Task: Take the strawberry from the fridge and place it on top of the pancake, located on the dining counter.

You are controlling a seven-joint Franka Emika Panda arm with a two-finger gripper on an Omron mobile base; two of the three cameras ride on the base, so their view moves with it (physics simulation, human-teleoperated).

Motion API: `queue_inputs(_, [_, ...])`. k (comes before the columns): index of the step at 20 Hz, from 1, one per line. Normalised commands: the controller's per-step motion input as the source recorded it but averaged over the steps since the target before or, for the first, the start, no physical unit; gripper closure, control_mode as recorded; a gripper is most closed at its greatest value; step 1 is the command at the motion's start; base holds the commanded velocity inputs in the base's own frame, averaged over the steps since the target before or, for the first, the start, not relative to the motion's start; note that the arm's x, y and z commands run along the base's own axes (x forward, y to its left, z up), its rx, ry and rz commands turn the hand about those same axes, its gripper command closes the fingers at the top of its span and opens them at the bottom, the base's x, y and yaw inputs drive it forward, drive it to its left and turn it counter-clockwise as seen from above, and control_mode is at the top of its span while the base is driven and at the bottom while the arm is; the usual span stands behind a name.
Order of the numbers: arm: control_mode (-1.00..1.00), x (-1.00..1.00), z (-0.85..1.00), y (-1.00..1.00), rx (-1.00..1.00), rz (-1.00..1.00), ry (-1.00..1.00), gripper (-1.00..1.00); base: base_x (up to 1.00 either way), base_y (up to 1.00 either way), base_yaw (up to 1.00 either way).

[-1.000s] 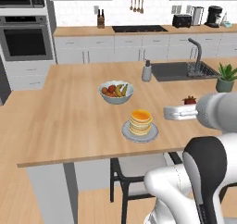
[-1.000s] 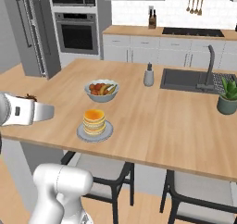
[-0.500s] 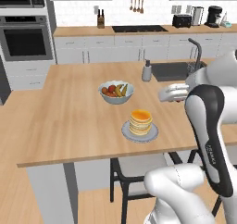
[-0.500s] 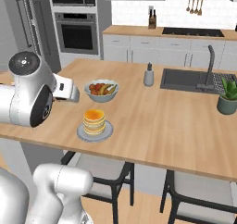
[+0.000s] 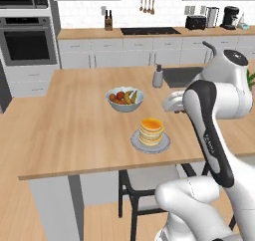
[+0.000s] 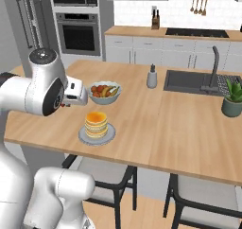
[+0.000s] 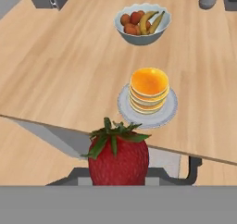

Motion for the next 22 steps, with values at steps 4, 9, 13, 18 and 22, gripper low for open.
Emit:
queue_inputs(4, [-1.0,0.11,-0.34,0.0,-0.15,0.0,-0.01,1.0,0.0,0.0,0.0])
queue_inputs(9, [-1.0,0.3,-0.08,0.0,-0.08,0.0,0.02,1.0,0.0,0.0,0.0])
queue_inputs(13, [-1.0,0.65,-0.14,0.0,-0.03,-0.01,0.1,1.0,0.0,0.0,0.0])
queue_inputs(18, [-1.0,0.64,-0.34,0.0,-0.03,0.0,0.07,1.0,0.0,0.0,0.0])
queue_inputs(22, [-1.0,0.73,-0.4,-0.01,-0.04,0.0,0.0,1.0,0.0,0.0,0.0])
